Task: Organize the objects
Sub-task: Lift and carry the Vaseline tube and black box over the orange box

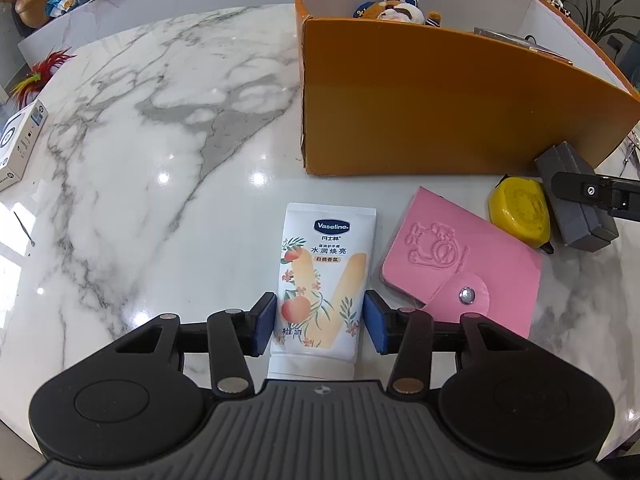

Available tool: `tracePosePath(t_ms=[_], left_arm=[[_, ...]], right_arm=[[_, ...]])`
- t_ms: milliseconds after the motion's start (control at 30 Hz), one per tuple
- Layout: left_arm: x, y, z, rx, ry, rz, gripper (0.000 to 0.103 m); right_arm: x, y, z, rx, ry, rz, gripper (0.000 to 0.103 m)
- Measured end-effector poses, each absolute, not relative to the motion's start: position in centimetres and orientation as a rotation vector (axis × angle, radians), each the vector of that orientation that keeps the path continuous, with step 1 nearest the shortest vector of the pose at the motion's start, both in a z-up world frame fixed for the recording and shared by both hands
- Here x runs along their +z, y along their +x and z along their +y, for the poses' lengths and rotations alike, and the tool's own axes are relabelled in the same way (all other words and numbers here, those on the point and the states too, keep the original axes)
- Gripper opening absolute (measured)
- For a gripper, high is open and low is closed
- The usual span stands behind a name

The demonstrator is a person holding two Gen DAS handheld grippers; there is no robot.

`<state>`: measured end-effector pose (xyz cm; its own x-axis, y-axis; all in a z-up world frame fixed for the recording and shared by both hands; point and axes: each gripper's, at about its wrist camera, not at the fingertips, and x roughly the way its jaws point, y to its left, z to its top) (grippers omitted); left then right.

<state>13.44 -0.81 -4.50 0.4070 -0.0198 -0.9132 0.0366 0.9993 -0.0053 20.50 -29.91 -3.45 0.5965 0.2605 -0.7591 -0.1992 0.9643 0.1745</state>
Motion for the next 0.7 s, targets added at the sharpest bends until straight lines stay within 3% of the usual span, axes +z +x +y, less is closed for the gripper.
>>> tracePosePath(t_ms=[700], left_arm=[[-0.6,12.2,-1.8,-0.095,0.011,1.061,0.054]], right_arm=[[-1.1,18.7,-31.1,0.294,0.070,0.868,0.079]])
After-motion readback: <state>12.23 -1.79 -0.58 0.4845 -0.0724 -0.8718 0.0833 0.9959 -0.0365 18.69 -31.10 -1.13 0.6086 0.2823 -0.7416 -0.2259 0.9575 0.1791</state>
